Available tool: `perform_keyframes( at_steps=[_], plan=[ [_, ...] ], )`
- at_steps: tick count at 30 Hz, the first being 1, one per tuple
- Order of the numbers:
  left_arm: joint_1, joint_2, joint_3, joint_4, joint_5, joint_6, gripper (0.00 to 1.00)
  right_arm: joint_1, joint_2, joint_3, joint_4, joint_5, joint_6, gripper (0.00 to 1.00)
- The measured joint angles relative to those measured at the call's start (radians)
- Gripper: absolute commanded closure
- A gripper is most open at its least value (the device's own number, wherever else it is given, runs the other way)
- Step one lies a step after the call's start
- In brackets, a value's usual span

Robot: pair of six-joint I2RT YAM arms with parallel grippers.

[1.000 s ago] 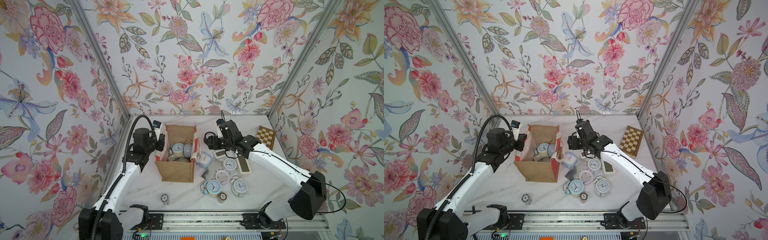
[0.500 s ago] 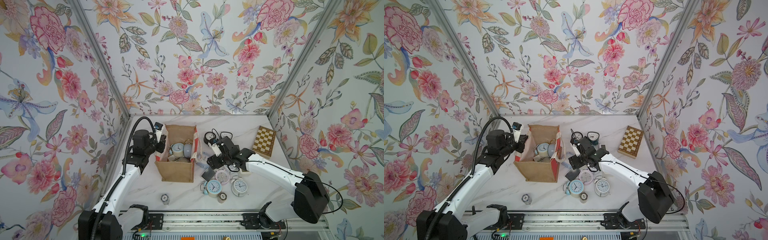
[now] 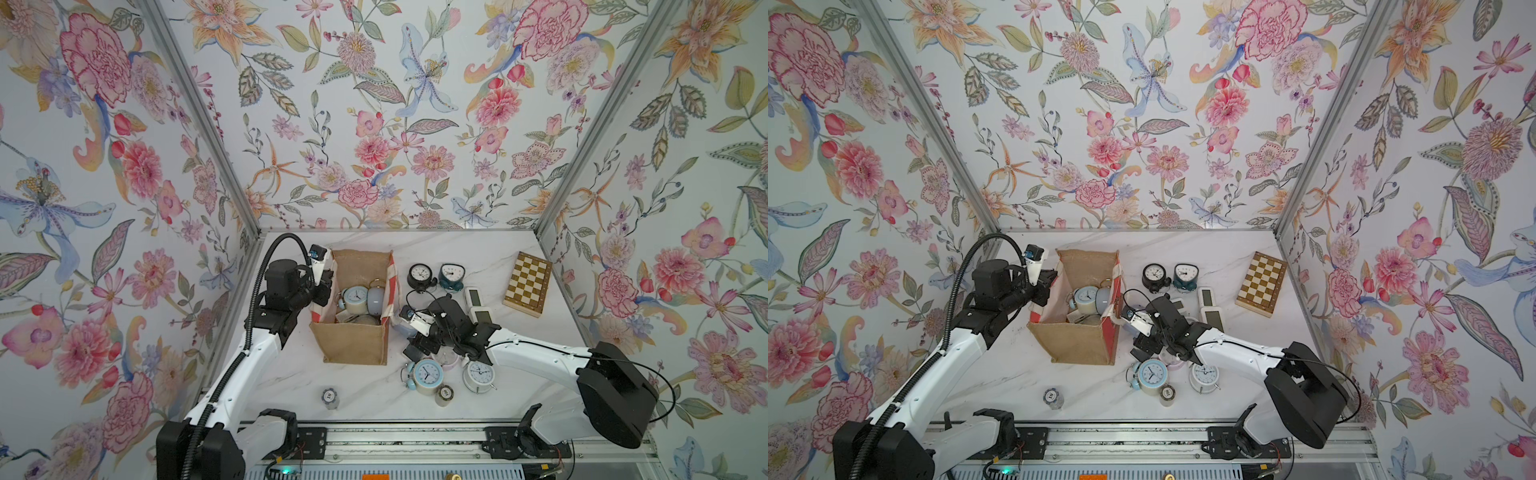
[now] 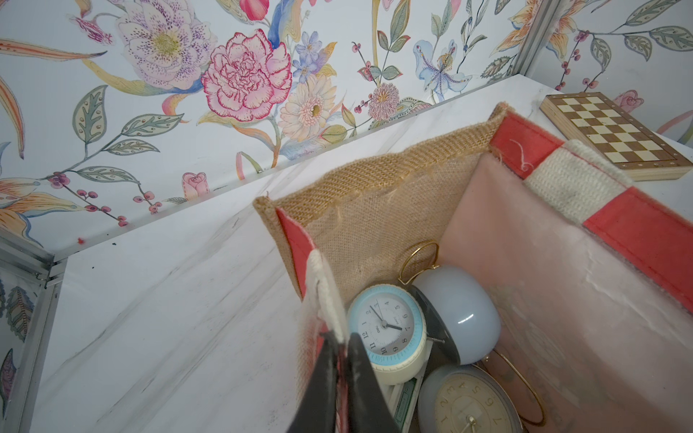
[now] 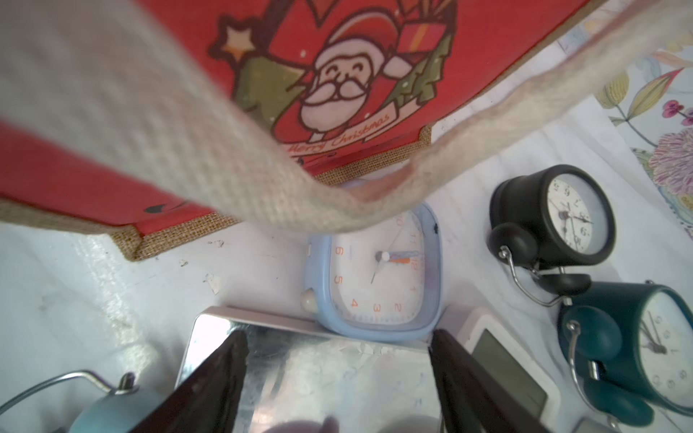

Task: Put the alarm clock into the canvas bag
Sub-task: Pick up the alarm from the center of the board.

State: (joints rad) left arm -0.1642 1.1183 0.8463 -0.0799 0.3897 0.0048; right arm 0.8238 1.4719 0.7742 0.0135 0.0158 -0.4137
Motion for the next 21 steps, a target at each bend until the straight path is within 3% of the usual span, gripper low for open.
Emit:
perform_keyframes(
  at_steps=[21],
  plan=[
    [0.000, 0.000, 0.000, 0.000, 0.001, 0.000, 0.90, 0.019, 0.278, 0.177, 0.031, 0.142, -0.050, 0.06]
  ],
)
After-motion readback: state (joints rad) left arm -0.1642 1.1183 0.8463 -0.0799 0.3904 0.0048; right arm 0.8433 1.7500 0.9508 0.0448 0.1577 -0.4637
